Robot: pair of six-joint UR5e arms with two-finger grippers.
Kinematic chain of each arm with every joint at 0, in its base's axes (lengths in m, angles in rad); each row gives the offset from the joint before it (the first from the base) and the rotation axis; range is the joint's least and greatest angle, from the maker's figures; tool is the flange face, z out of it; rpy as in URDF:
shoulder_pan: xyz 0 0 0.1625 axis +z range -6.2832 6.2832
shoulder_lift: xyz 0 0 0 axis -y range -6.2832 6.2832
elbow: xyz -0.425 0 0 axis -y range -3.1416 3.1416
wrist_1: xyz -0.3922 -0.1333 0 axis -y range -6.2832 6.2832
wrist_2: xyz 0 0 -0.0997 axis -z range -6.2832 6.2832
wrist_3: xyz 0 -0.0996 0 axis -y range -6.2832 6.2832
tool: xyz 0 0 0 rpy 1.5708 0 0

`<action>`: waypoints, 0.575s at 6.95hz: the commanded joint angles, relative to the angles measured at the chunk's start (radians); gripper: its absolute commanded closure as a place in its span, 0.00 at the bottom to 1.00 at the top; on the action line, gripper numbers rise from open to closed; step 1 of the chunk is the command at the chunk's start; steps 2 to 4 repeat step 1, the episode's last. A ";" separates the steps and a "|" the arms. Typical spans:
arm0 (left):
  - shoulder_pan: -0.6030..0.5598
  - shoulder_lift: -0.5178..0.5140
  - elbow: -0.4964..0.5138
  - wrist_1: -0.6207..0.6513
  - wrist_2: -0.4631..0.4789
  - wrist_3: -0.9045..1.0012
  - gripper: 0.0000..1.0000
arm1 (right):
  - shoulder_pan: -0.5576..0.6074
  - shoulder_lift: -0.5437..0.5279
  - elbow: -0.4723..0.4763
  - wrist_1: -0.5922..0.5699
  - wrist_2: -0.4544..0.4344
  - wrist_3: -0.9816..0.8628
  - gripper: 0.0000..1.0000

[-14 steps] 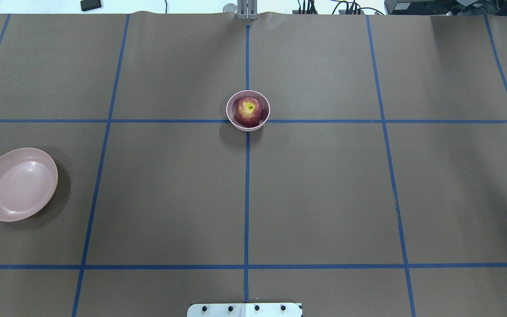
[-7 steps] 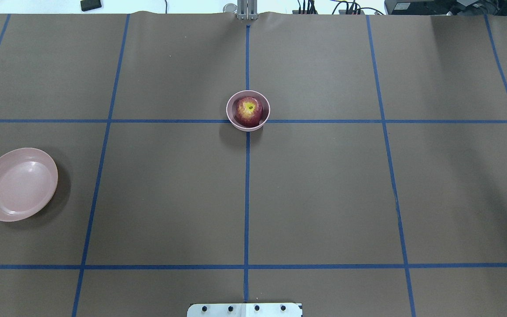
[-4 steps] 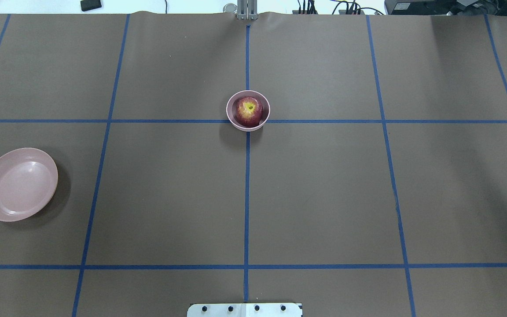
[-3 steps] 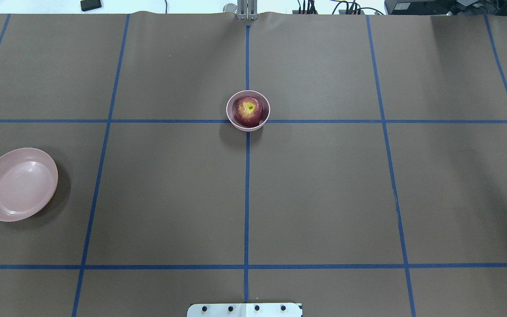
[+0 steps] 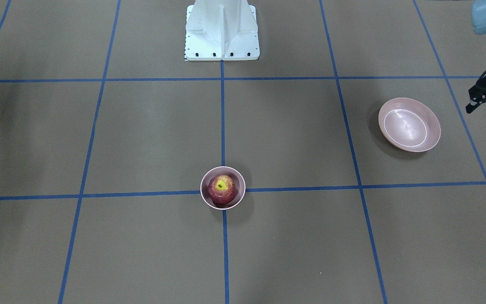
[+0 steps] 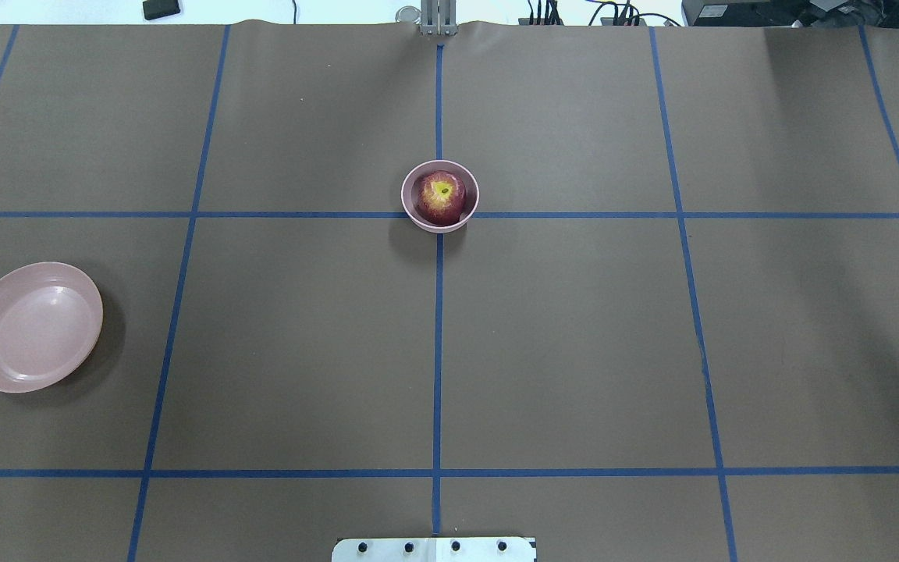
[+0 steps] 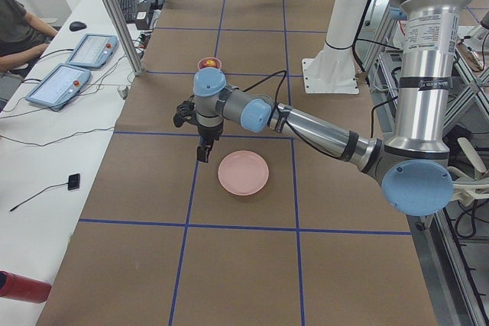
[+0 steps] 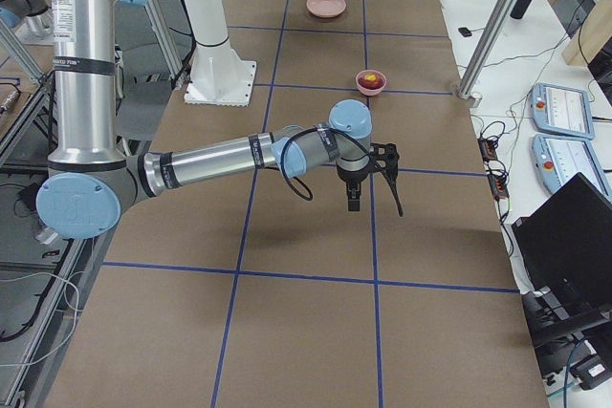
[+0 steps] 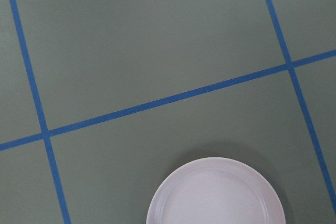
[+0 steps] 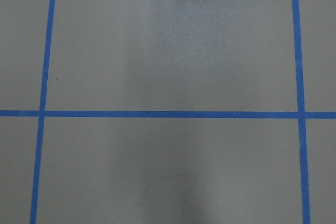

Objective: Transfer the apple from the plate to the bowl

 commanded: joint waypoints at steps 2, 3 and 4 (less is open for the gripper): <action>0.000 0.001 0.000 0.000 0.001 -0.001 0.02 | -0.001 0.001 -0.001 0.000 0.000 0.003 0.00; 0.000 0.001 0.000 0.000 0.001 -0.001 0.02 | -0.001 0.001 -0.001 0.000 0.000 0.003 0.00; 0.000 0.001 0.000 0.000 0.001 -0.001 0.02 | -0.001 0.001 -0.001 0.000 0.000 0.003 0.00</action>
